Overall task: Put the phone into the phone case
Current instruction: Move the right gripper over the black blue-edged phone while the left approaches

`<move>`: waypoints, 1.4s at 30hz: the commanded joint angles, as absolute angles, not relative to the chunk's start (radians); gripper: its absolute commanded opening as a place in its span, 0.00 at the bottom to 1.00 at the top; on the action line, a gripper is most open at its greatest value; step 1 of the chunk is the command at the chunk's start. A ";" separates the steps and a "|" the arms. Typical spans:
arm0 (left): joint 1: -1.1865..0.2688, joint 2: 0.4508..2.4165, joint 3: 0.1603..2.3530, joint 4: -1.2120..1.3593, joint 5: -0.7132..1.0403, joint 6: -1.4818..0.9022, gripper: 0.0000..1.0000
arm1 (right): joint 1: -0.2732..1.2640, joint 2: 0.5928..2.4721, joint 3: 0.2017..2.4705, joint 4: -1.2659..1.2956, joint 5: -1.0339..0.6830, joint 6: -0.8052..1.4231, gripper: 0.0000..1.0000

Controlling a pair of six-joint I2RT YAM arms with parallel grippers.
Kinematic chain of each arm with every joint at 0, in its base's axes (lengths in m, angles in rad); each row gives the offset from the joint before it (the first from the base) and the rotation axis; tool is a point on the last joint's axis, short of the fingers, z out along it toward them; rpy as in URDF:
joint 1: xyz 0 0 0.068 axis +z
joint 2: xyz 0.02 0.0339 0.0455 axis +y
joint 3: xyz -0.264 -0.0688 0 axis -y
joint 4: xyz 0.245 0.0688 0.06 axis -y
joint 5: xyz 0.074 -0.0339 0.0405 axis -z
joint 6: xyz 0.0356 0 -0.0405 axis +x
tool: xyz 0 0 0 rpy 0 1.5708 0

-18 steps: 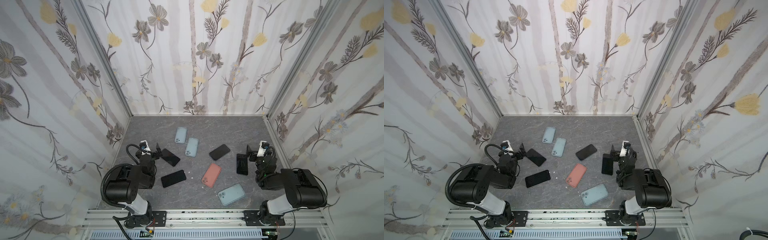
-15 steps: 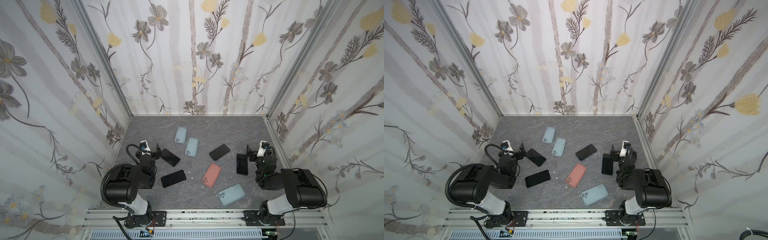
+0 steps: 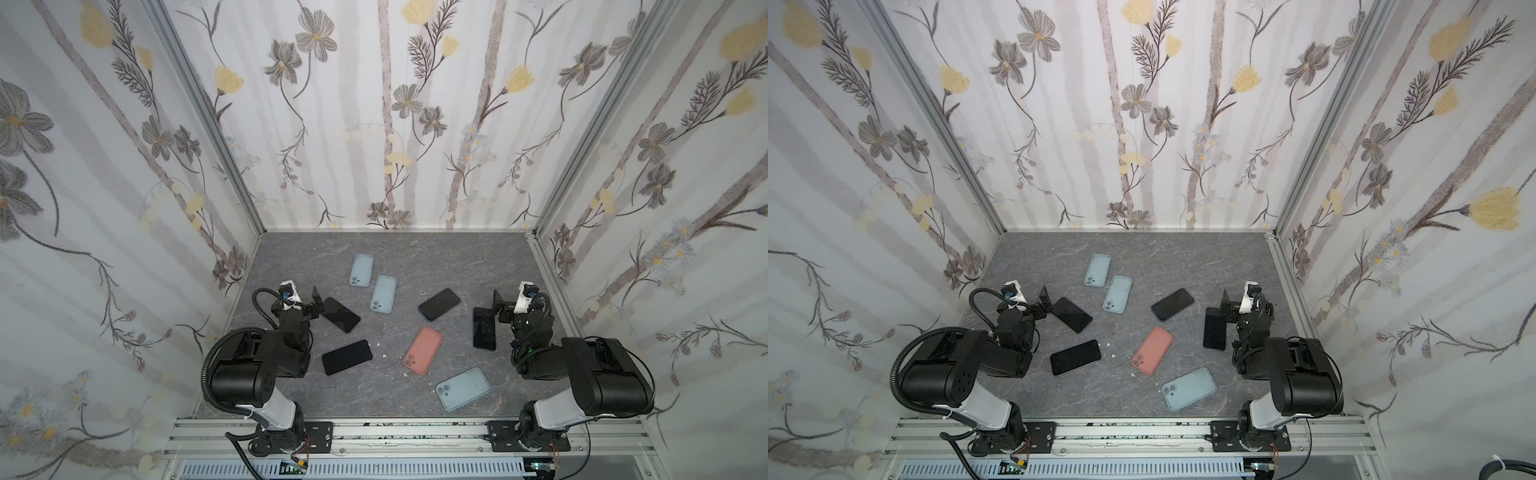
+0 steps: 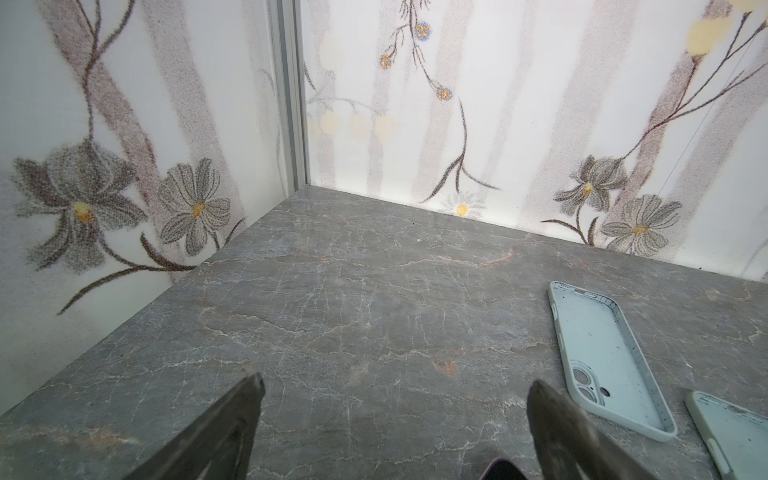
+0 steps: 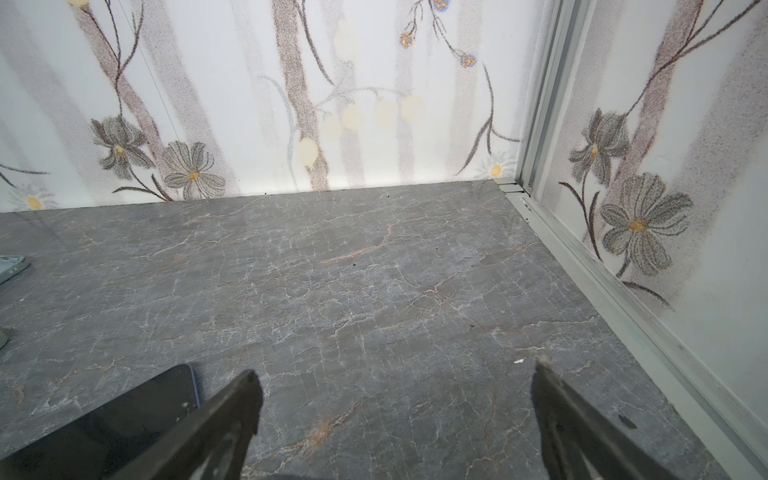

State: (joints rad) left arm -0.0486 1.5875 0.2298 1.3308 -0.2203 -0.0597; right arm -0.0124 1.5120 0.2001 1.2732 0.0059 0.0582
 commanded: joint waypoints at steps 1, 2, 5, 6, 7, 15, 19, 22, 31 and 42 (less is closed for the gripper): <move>-0.049 1.589 0.236 1.353 -0.221 -0.060 1.00 | -0.012 1.513 0.204 1.308 -0.001 0.046 1.00; -0.049 1.588 0.235 1.354 -0.221 -0.061 1.00 | -0.012 1.513 0.204 1.308 0.000 0.046 0.99; -0.049 1.588 0.236 1.353 -0.221 -0.060 1.00 | -0.012 1.513 0.204 1.309 -0.001 0.045 1.00; -0.049 1.588 0.236 1.353 -0.221 -0.061 1.00 | -0.012 1.513 0.204 1.308 -0.002 0.046 0.99; -0.049 1.588 0.235 1.353 -0.221 -0.061 1.00 | -0.012 1.513 0.204 1.308 -0.001 0.047 1.00; -0.049 1.588 0.236 1.353 -0.219 -0.060 1.00 | -0.012 1.513 0.204 1.308 0.000 0.047 0.99; -0.034 1.586 0.236 1.346 -0.187 -0.069 1.00 | -0.020 1.514 0.204 1.310 -0.015 0.049 1.00; -0.034 1.587 0.237 1.346 -0.189 -0.070 1.00 | -0.020 1.514 0.207 1.308 -0.014 0.050 1.00; -0.038 1.352 0.381 0.923 -0.304 -0.111 1.00 | -0.020 1.246 0.363 0.806 0.072 0.119 0.98; -0.196 1.190 0.819 0.310 -0.029 -0.255 0.93 | 0.167 1.142 0.826 -0.137 0.006 0.367 0.90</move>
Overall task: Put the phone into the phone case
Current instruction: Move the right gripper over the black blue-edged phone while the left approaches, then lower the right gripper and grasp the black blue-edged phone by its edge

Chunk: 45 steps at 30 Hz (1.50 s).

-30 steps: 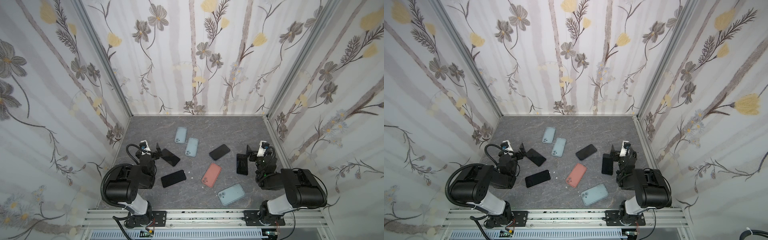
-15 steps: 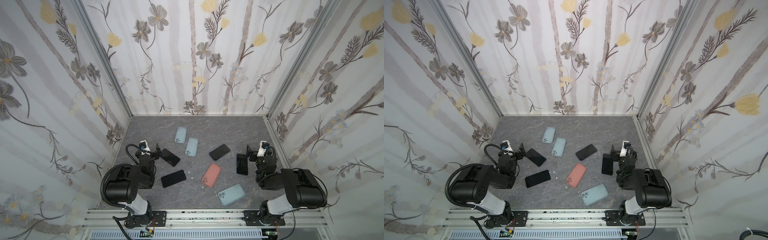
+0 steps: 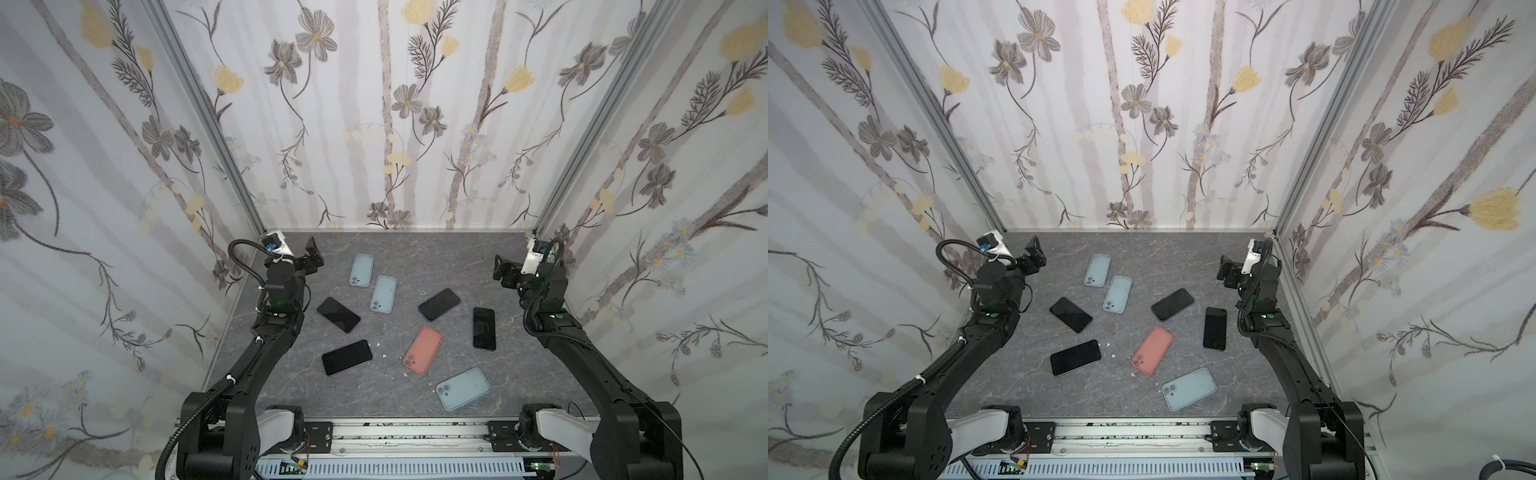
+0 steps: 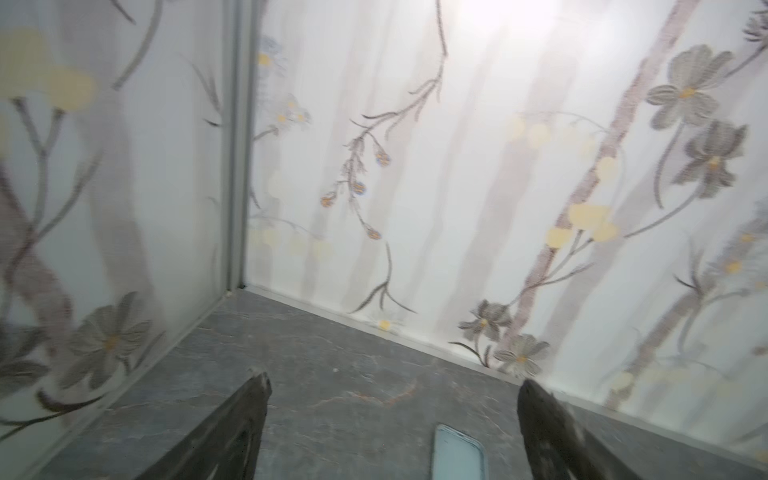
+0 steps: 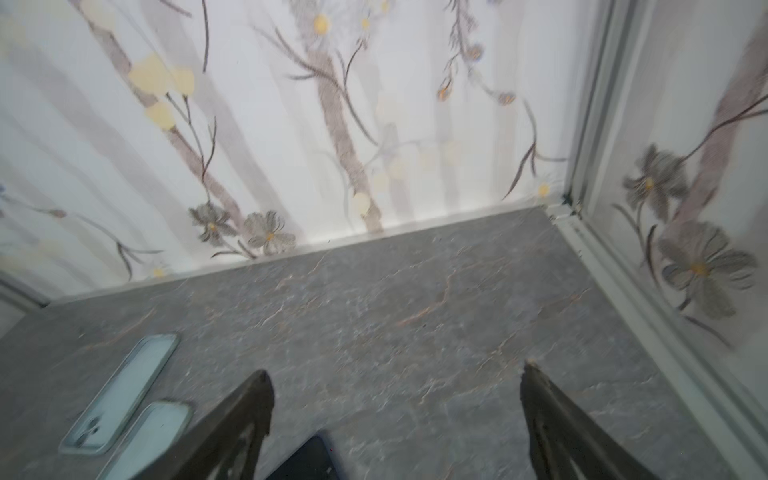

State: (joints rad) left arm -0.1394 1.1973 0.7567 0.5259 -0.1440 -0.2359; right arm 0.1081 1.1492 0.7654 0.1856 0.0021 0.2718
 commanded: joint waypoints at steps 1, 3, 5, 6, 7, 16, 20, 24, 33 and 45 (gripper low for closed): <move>-0.245 1.189 0.846 0.271 -0.019 -0.229 0.94 | 0.221 1.143 0.856 -0.209 0.042 0.391 0.91; -0.331 1.187 0.874 0.221 0.035 -0.174 0.93 | 0.316 1.147 0.899 -0.326 0.124 0.445 0.95; -0.406 1.181 0.882 0.175 0.109 -0.123 0.93 | 0.379 1.152 0.914 -0.417 0.160 0.527 0.94; -0.435 1.176 0.878 0.162 0.133 -0.108 0.93 | 0.393 1.153 0.911 -0.444 0.153 0.561 0.95; -0.464 1.167 0.868 0.151 0.165 -0.093 0.92 | 0.404 1.150 0.901 -0.467 0.139 0.596 0.95; -0.705 1.093 0.724 0.057 0.239 0.040 0.92 | 0.421 1.066 0.736 -0.591 0.081 0.690 0.94; -0.785 1.080 0.681 0.023 0.192 0.009 0.91 | 0.422 1.010 0.667 -0.633 0.044 0.724 0.91; -0.883 1.107 0.665 0.000 0.106 -0.059 0.92 | 0.424 0.950 0.632 -0.646 0.049 0.743 0.89; -0.995 1.222 0.658 0.026 -0.008 -0.305 0.92 | 0.373 1.041 0.697 -0.649 0.212 0.664 0.96; -0.999 1.255 0.667 -0.025 -0.083 -0.322 0.95 | 0.247 1.365 0.781 -0.470 0.058 0.484 0.98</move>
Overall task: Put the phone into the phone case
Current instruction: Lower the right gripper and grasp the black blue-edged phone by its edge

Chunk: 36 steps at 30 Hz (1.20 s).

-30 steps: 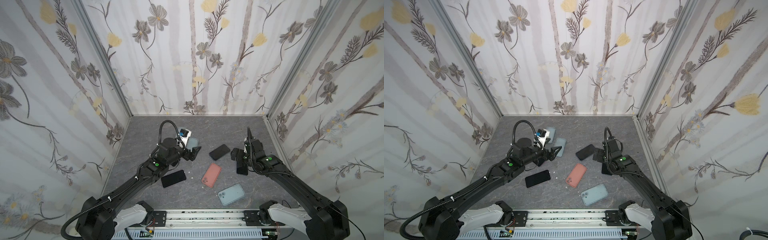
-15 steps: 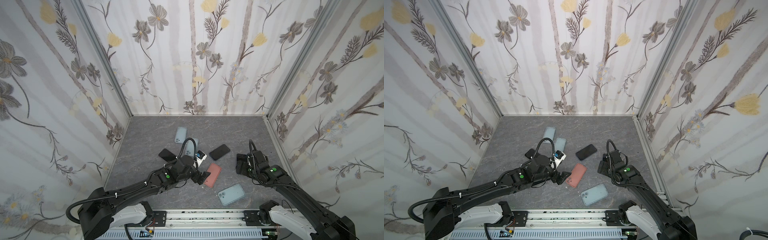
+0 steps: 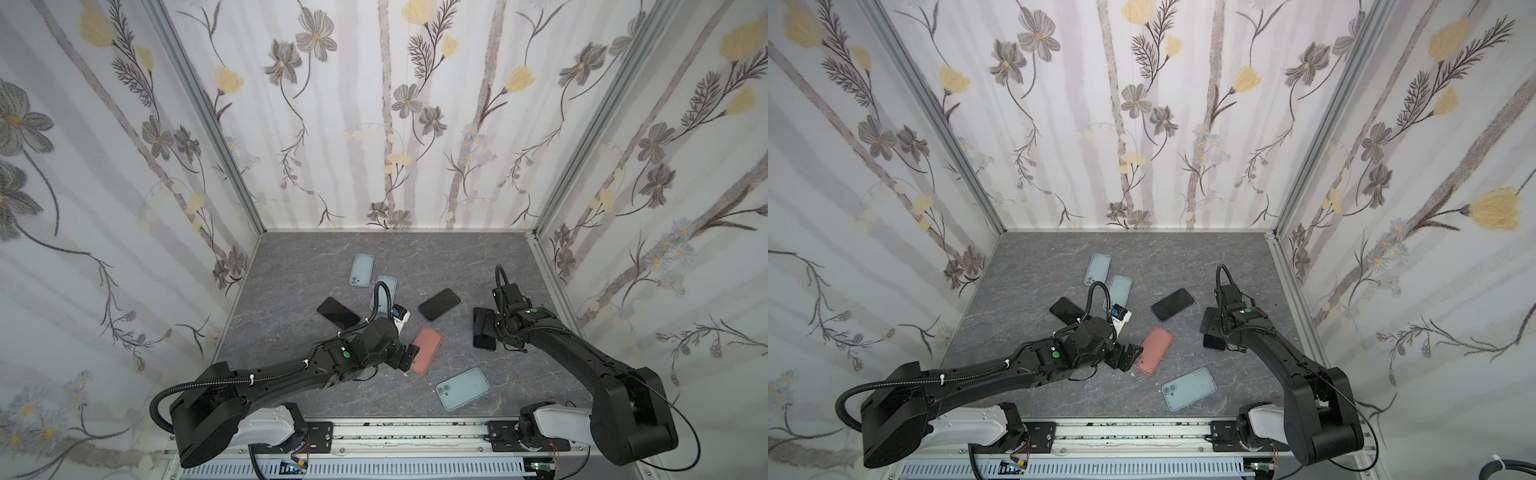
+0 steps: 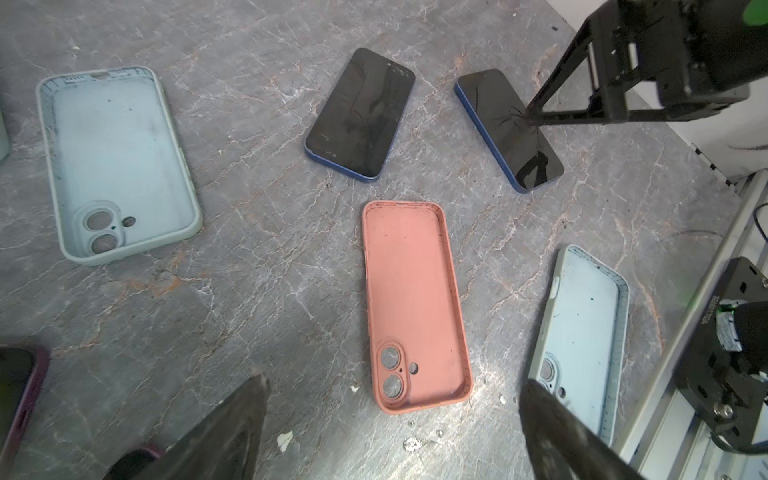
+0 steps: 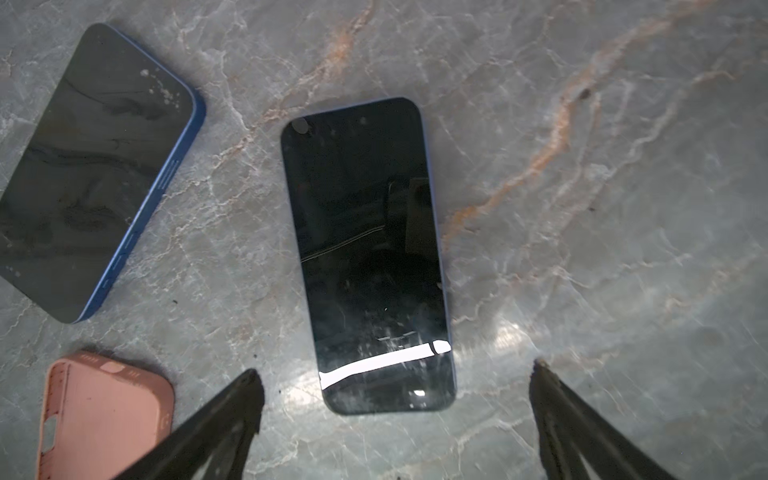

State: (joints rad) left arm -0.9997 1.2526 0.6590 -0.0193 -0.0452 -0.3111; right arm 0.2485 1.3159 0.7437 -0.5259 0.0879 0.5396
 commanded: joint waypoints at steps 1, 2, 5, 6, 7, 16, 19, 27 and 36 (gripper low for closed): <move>-1.000 1.254 0.667 -0.023 -0.084 -0.321 0.95 | 0.247 1.385 0.789 -0.466 0.051 0.477 0.98; -1.000 1.252 0.666 -0.023 -0.084 -0.321 0.95 | 0.247 1.407 0.799 -0.466 0.048 0.472 0.97; -0.999 1.246 0.666 -0.027 -0.088 -0.328 0.95 | 0.247 1.449 0.807 -0.466 0.055 0.465 0.96; -0.999 1.244 0.666 -0.029 -0.089 -0.333 0.95 | 0.247 1.459 0.807 -0.468 0.057 0.463 0.96; -1.000 1.243 0.666 -0.030 -0.088 -0.337 0.95 | 0.246 1.466 0.805 -0.469 0.057 0.463 0.96; -0.998 1.221 0.663 -0.029 -0.104 -0.349 0.95 | 0.251 1.474 0.766 -0.498 0.089 0.457 0.89; -0.998 1.218 0.672 -0.030 -0.115 -0.342 0.95 | 0.252 1.479 0.761 -0.505 0.099 0.453 0.87; -0.999 1.210 0.673 -0.037 -0.119 -0.341 0.95 | 0.277 1.528 0.761 -0.521 0.114 0.424 0.85; -0.998 1.210 0.674 -0.040 -0.123 -0.326 0.96 | 0.301 1.560 0.773 -0.532 0.110 0.424 0.82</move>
